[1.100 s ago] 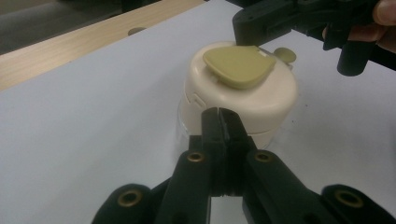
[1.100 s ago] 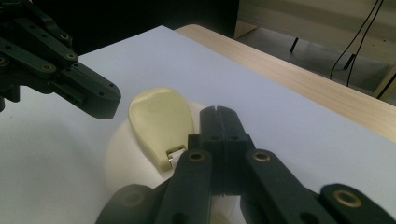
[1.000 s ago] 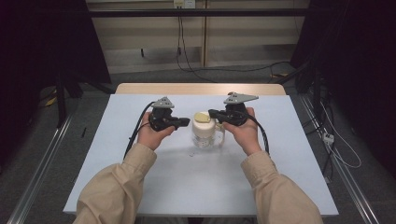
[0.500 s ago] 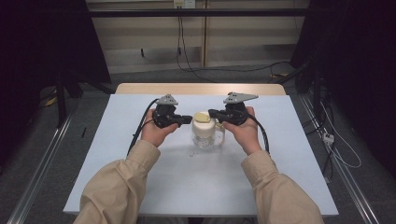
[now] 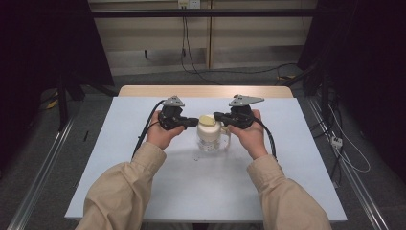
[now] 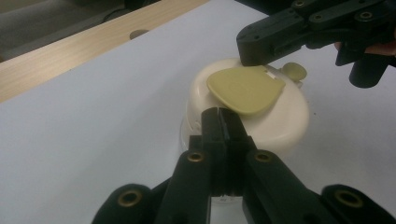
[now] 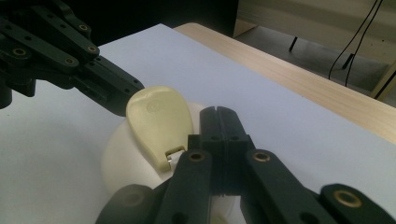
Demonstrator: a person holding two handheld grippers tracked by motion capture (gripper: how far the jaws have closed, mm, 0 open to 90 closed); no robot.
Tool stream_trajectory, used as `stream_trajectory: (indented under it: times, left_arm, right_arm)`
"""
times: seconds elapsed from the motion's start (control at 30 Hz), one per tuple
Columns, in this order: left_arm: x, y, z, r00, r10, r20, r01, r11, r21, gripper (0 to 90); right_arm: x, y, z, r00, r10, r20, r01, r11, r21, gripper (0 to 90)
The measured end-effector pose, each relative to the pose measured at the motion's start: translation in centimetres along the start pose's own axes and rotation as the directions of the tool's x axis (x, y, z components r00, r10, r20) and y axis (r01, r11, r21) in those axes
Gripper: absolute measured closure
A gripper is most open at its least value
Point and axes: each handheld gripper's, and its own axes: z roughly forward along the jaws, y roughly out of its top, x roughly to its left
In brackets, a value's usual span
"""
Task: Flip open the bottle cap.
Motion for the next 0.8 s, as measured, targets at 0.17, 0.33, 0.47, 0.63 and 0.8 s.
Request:
stream_trajectory:
  times: [0.17,0.33,0.47,0.63,0.8]
  left_arm:
    - [0.01,0.21,0.04,1.0,0.004,-0.006,-0.004,1.0,0.006,90.0]
    - [0.15,0.16,0.09,1.0,0.002,-0.005,-0.002,0.9998,0.017,90.0]
    - [0.11,0.28,-0.01,0.9998,-0.018,0.006,0.018,0.9998,-0.006,90.0]
    - [0.07,0.48,-0.05,0.9999,-0.01,0.007,0.011,0.9999,-0.007,90.0]
    - [-0.03,0.61,-0.02,0.9994,-0.024,0.024,0.024,0.9994,-0.025,90.0]
  right_arm:
    - [-0.02,-0.01,0.03,1.0,0.004,-0.002,-0.004,1.0,-0.002,90.0]
    - [0.02,0.01,0.03,1.0,0.004,0.001,-0.004,1.0,0.0,90.0]
    - [0.01,0.0,0.03,1.0,0.004,0.001,-0.004,1.0,0.0,90.0]
    - [0.03,0.01,0.04,1.0,0.003,0.003,-0.003,1.0,0.0,90.0]
    - [0.07,0.01,0.04,1.0,0.004,0.004,-0.004,1.0,0.0,90.0]
